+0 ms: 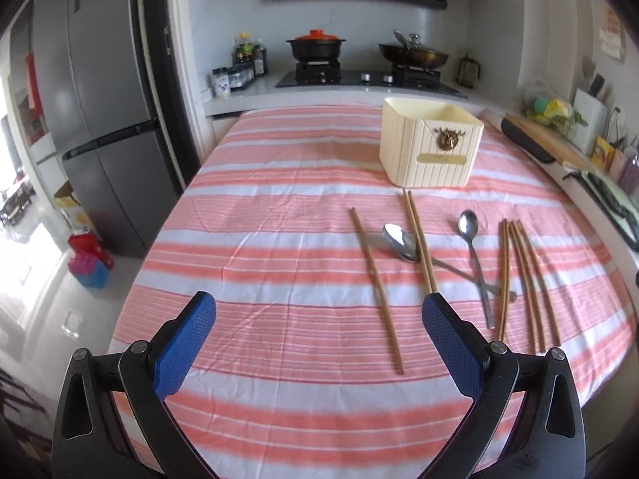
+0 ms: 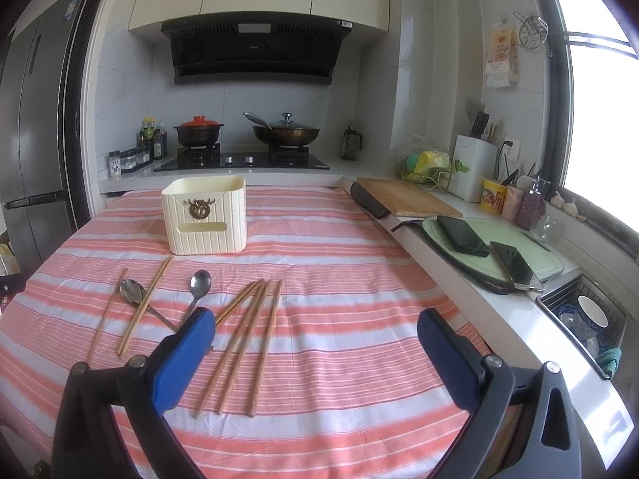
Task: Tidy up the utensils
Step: 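Move both tools down toward the loose wooden chopsticks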
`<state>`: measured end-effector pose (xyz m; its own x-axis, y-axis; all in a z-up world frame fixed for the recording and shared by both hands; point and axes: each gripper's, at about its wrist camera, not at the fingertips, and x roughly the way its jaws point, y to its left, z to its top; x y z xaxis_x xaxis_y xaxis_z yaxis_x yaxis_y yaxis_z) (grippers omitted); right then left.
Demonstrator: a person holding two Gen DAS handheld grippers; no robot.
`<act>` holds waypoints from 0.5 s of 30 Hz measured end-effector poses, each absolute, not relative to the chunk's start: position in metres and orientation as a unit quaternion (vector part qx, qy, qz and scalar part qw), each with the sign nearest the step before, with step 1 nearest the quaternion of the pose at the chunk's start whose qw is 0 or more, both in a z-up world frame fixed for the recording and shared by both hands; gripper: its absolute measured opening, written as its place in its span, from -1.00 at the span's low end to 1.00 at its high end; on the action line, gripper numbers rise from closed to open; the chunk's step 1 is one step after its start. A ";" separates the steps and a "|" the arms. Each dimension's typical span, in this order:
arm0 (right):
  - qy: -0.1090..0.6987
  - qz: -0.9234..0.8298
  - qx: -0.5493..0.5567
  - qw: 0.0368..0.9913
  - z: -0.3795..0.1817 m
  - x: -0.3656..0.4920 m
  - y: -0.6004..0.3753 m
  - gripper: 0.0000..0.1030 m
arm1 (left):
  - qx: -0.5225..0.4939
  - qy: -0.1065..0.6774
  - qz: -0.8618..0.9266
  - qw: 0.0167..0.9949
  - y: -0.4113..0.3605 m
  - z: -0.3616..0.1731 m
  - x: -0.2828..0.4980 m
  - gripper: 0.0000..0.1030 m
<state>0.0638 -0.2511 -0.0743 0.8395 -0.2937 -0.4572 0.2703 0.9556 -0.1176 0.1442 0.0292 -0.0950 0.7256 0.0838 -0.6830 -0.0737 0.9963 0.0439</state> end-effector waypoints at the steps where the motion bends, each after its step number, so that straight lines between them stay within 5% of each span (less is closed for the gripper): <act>1: 0.252 -0.139 -0.018 0.958 -0.079 0.071 -0.254 0.93 | 0.010 0.369 0.034 0.929 0.026 -0.099 0.149 0.99; 6: 0.329 -0.081 0.010 0.941 -0.112 0.117 -0.264 0.16 | 0.015 0.394 0.012 0.919 0.015 -0.125 0.186 0.99; 10: 0.386 -0.032 0.042 0.921 -0.138 0.149 -0.267 0.05 | 0.018 0.424 0.016 0.905 0.012 -0.149 0.218 0.99; 15: 0.437 -0.025 0.028 0.898 -0.170 0.183 -0.267 -0.42 | 0.020 0.449 0.027 0.893 0.013 -0.174 0.242 0.98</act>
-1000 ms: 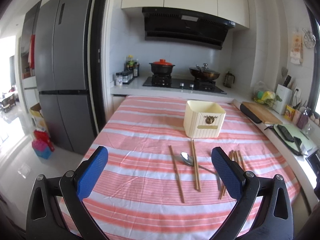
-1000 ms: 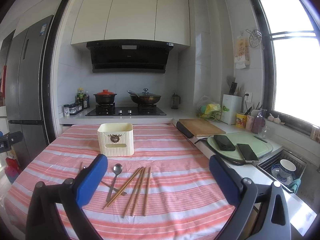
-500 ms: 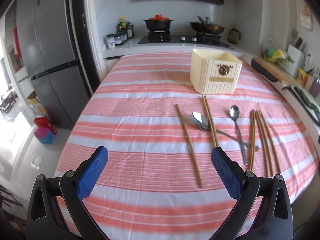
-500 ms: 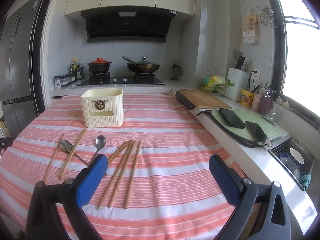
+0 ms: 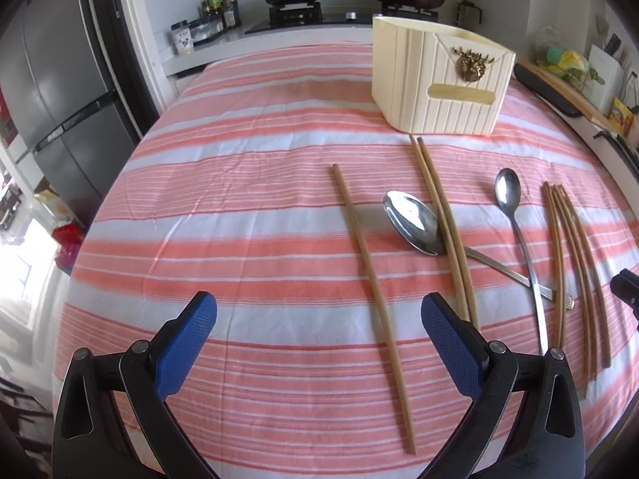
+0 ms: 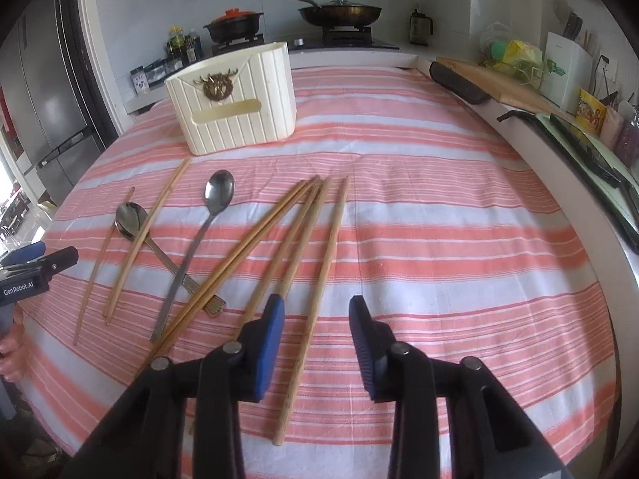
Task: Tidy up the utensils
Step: 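Move both tools down toward the loose wooden chopsticks, then close the left tool on one chopstick while the right tool grasps another chopstick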
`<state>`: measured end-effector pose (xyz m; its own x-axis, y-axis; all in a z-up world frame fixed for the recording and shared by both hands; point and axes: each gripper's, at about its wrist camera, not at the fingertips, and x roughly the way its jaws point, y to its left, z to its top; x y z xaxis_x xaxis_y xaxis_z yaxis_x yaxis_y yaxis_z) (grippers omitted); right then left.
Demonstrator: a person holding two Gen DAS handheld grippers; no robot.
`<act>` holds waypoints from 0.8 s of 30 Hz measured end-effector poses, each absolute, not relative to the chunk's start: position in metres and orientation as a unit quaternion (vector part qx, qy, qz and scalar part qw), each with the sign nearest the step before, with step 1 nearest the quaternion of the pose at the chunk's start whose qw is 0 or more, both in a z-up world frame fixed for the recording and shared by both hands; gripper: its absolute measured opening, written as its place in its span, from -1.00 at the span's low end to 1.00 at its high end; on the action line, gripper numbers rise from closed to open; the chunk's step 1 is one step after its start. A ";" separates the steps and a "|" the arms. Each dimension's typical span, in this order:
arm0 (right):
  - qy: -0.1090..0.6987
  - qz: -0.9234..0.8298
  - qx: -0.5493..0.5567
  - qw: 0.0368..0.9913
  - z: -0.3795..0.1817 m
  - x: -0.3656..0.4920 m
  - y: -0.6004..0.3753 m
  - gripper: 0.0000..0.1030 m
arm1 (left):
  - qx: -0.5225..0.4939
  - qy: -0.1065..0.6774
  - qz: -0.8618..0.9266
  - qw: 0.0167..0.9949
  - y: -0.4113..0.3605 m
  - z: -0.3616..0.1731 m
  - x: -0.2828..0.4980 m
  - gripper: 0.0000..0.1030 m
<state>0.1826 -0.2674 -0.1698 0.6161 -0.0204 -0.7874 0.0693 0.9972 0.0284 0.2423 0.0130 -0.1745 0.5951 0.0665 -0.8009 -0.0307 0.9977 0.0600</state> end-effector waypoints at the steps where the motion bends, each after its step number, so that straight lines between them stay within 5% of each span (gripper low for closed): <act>1: 0.445 -0.023 0.025 0.895 -0.176 0.188 -0.267 -0.43 | 0.022 0.451 0.031 0.892 0.012 -0.178 0.245 0.98; 9: 0.481 -0.022 -0.025 0.876 -0.195 0.202 -0.258 -0.56 | 0.039 0.476 0.059 0.877 0.024 -0.204 0.256 0.99; 24: 0.538 -0.001 -0.036 0.842 -0.191 0.249 -0.280 -0.50 | 0.016 0.570 -0.019 0.821 0.046 -0.207 0.295 0.99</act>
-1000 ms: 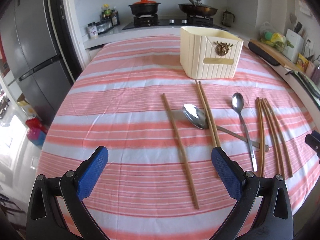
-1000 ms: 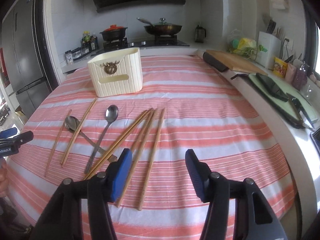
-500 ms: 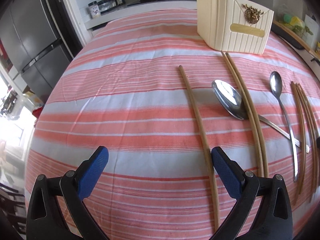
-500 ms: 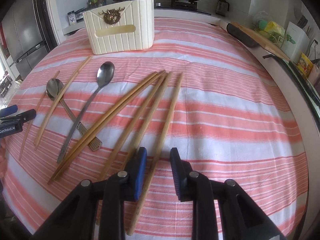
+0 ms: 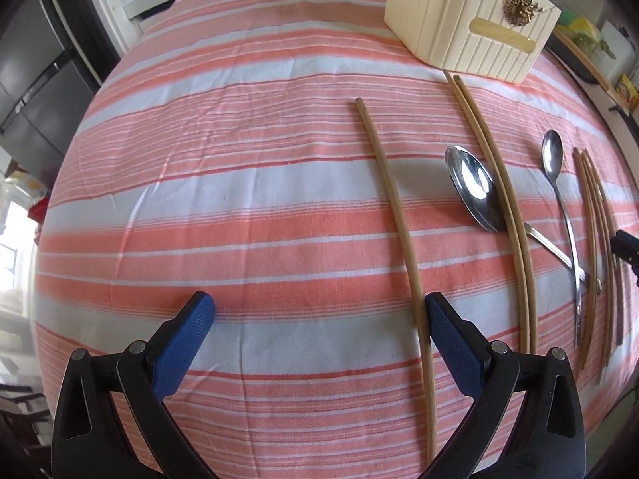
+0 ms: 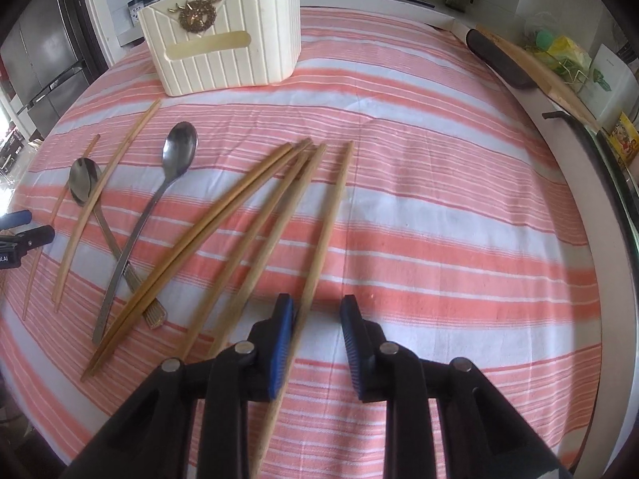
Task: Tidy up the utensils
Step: 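Close the left tool on one chopstick while the right tool grasps another chopstick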
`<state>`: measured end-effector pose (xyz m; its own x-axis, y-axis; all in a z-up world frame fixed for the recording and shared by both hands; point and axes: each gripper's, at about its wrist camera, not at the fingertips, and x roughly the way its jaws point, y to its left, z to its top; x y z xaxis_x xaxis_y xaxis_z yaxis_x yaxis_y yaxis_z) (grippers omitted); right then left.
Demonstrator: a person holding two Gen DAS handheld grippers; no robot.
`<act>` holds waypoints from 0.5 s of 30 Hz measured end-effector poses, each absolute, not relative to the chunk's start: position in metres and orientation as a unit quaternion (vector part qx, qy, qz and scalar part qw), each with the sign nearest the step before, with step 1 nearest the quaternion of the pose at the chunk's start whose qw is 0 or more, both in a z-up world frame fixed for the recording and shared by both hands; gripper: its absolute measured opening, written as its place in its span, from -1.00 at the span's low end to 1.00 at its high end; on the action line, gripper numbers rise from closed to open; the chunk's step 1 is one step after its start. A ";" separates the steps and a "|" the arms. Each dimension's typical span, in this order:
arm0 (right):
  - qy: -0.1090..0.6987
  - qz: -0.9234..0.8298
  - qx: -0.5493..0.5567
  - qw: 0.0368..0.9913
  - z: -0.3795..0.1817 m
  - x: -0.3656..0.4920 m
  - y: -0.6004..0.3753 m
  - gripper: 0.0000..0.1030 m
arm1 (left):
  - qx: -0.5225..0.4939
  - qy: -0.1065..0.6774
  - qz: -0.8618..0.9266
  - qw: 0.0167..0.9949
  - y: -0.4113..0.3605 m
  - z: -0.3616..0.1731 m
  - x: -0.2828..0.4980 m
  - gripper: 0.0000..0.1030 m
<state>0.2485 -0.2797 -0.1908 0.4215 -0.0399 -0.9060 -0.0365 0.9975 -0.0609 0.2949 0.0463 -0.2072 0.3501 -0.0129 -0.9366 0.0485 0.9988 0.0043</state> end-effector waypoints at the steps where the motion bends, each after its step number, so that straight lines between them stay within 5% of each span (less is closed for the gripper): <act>1: 0.539 0.002 -0.036 0.841 -0.191 0.255 -0.280 -0.50 | 0.020 0.571 -0.022 0.820 0.045 -0.207 0.300 0.99; 6: 0.551 0.016 -0.032 0.834 -0.191 0.292 -0.285 -0.50 | 0.028 0.564 -0.040 0.825 0.036 -0.200 0.332 0.58; 13: 0.557 0.020 -0.029 0.830 -0.191 0.340 -0.287 -0.70 | 0.032 0.559 -0.052 0.827 0.019 -0.191 0.372 -0.76; 15: 0.555 0.020 -0.019 0.832 -0.191 0.350 -0.289 -0.83 | 0.015 0.557 -0.060 0.829 0.021 -0.190 0.379 -0.91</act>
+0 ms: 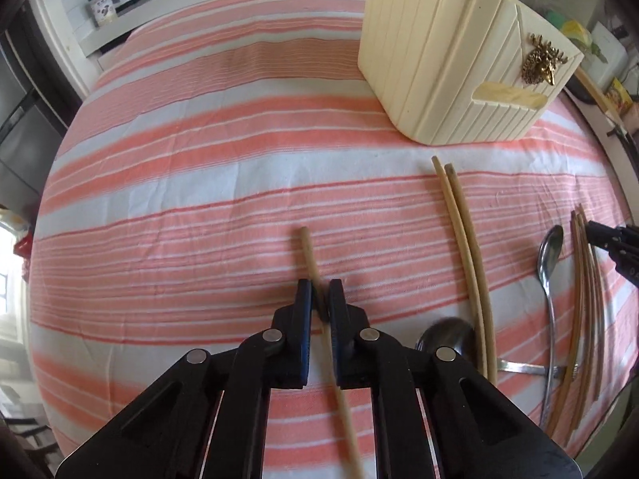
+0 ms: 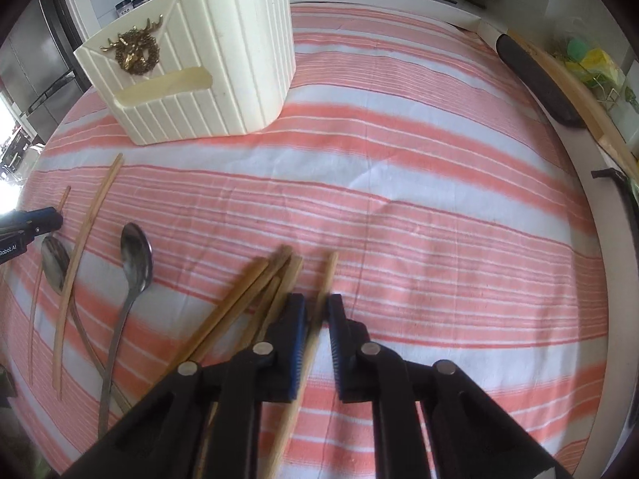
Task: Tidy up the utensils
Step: 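Close the left tool on one chopstick while the right tool grasps another chopstick, then lift the chopsticks with both tools and carry them over the cream holder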
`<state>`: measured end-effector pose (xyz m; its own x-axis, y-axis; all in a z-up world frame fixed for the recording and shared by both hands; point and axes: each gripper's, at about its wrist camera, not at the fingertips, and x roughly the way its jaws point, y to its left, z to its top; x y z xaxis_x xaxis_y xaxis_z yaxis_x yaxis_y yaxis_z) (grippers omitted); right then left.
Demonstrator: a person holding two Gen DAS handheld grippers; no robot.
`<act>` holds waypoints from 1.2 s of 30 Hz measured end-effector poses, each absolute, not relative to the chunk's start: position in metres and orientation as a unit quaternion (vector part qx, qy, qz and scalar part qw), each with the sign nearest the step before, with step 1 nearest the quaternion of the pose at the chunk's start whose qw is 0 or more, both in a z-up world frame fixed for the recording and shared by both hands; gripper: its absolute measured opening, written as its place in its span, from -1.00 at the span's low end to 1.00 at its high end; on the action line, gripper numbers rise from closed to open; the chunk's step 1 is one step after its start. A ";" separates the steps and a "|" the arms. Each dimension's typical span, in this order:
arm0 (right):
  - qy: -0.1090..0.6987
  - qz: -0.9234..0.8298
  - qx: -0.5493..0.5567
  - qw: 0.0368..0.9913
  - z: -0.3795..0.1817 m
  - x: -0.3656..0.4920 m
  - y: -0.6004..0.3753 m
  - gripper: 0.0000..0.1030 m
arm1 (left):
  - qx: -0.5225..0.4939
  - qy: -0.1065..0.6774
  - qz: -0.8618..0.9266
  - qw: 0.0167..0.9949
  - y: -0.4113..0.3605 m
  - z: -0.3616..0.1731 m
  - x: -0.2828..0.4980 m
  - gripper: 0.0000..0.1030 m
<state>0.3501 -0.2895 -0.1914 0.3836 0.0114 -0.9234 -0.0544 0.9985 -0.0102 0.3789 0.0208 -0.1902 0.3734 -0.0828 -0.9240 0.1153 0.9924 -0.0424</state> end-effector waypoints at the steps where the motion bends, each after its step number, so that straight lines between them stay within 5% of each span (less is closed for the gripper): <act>1: 0.553 0.021 -0.008 0.833 -0.191 0.352 -0.292 -0.84 | 0.009 0.554 -0.057 0.831 0.023 -0.190 0.380 -0.93; 7: 0.496 0.040 0.051 0.866 -0.153 0.343 -0.302 -0.88 | -0.027 0.486 -0.070 0.871 0.037 -0.133 0.354 -0.93; 20: 0.316 0.080 0.002 0.945 -0.005 0.264 -0.266 -0.88 | -0.051 0.300 -0.137 0.943 0.049 0.024 0.295 -0.93; 28: 0.196 0.071 0.014 0.978 0.087 0.311 -0.237 -0.88 | -0.072 0.168 -0.132 0.974 0.037 0.127 0.334 -0.93; 36: 0.180 0.062 0.000 0.982 0.096 0.407 -0.214 -0.88 | -0.084 0.178 -0.119 0.973 -0.005 0.112 0.416 -0.93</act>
<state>0.4069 -0.2139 0.0959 0.9273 0.1224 -0.3539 -0.1222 0.9922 0.0230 0.4162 -0.0051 0.1124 0.9082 -0.2616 -0.3267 0.2015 0.9575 -0.2065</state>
